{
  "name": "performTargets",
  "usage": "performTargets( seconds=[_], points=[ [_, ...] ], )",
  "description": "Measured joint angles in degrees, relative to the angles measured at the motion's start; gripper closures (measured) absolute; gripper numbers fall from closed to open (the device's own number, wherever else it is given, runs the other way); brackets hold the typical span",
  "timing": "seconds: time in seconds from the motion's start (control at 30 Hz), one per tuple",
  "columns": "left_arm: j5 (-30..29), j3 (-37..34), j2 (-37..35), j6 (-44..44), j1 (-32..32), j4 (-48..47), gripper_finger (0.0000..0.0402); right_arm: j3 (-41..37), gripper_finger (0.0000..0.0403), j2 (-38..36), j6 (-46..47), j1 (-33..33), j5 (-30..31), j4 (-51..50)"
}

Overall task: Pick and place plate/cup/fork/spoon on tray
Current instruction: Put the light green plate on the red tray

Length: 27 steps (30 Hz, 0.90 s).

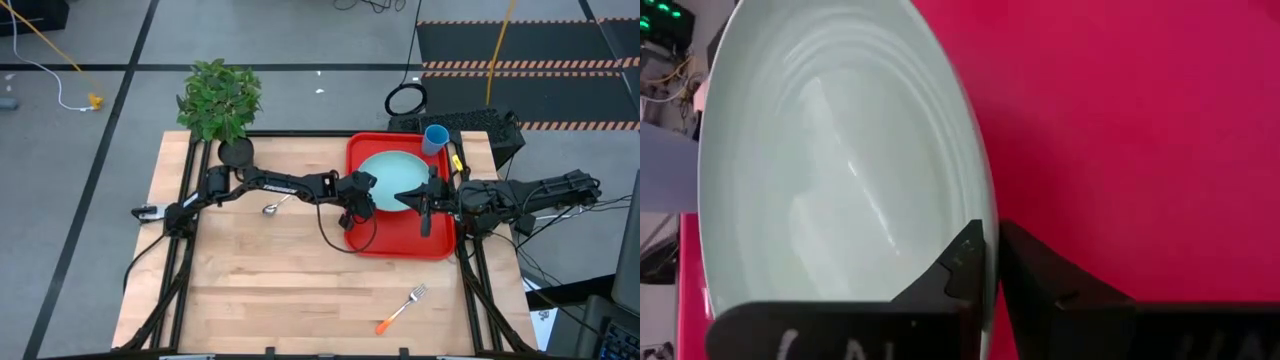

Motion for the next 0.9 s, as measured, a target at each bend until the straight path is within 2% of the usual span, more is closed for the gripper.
performTargets(
  seconds=[0.63, 0.9],
  points=[
    [0.13, -0.06, 2.36, 1.41, 0.00, 0.94, 0.0369, 0.00, 0.0403, 0.00, 0.80, 0.00, -0.02, 0.02],
    [0.09, -0.04, 2.36, -0.89, -0.25, 3.30, 0.0305, 0.00, 0.0403, 0.00, 0.94, -0.01, -0.02, 0.02]
  ],
)
